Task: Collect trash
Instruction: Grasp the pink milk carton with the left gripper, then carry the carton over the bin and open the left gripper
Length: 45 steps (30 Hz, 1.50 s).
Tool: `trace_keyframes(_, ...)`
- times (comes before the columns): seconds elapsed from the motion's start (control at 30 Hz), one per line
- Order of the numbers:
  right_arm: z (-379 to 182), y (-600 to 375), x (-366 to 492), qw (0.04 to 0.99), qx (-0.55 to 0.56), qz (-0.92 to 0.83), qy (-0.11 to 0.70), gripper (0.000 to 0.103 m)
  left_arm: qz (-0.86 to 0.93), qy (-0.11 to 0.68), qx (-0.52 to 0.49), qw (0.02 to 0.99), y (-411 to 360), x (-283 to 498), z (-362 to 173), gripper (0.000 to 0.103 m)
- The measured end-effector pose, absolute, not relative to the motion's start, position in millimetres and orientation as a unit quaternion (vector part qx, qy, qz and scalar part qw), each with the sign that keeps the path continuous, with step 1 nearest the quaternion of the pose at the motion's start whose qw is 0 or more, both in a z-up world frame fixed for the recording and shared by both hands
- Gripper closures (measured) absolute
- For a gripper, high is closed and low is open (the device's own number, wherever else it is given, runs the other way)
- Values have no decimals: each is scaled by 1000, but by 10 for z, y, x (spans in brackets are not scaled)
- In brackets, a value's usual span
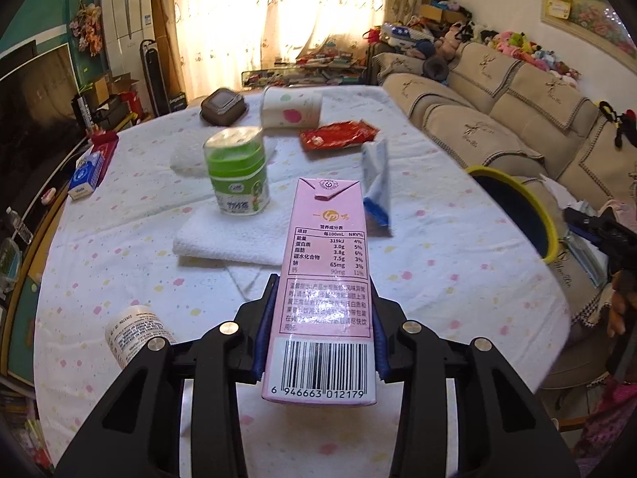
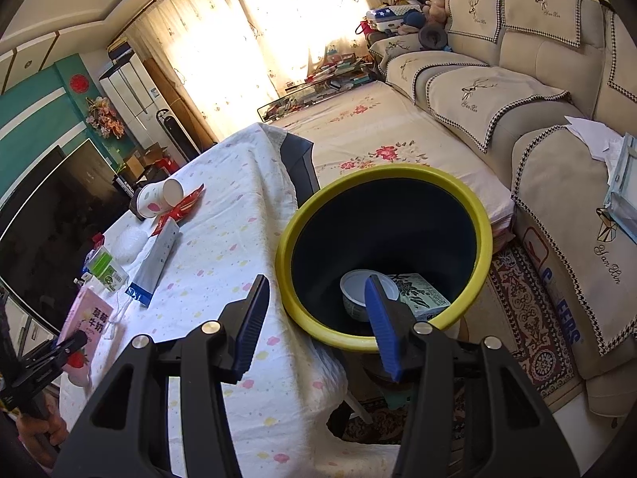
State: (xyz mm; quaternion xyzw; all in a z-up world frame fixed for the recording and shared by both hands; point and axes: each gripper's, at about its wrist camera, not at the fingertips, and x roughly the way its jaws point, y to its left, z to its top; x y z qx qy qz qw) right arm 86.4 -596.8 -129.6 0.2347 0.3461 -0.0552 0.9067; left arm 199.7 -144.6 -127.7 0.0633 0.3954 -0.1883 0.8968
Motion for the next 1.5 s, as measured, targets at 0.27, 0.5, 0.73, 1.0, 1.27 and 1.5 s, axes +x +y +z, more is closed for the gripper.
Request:
trace_keyframes(0.27,-1238,-6051,734,911,240,-62,331,55,-250,361,59,897,-1712,1641,-899,64)
trace_keyframes(0.5,-1203,-6211,605,913,243,-91,315,55,-305,352,81,881,-2351,1691,-768,64)
trace_keyframes(0.73,-1215,-6452,445,911,246,-126,305,55,-346,352,108,863,-3240,1875,-874,64)
trace_keyframes(1.0,-1277,-6685,325,906,261,-141,302,55,-369,375,142,839,-4156,2198,-1145,64)
trace_keyframes(1.27,-1320,-6752,309,903,264,-150,304,55,-376,396,150,824,-4642,2501,-1425,64)
trace_keyframes(1.5,-1346,-6697,355,902,260,-145,313,54,-354,396,135,837,-4649,2668,-1443,36)
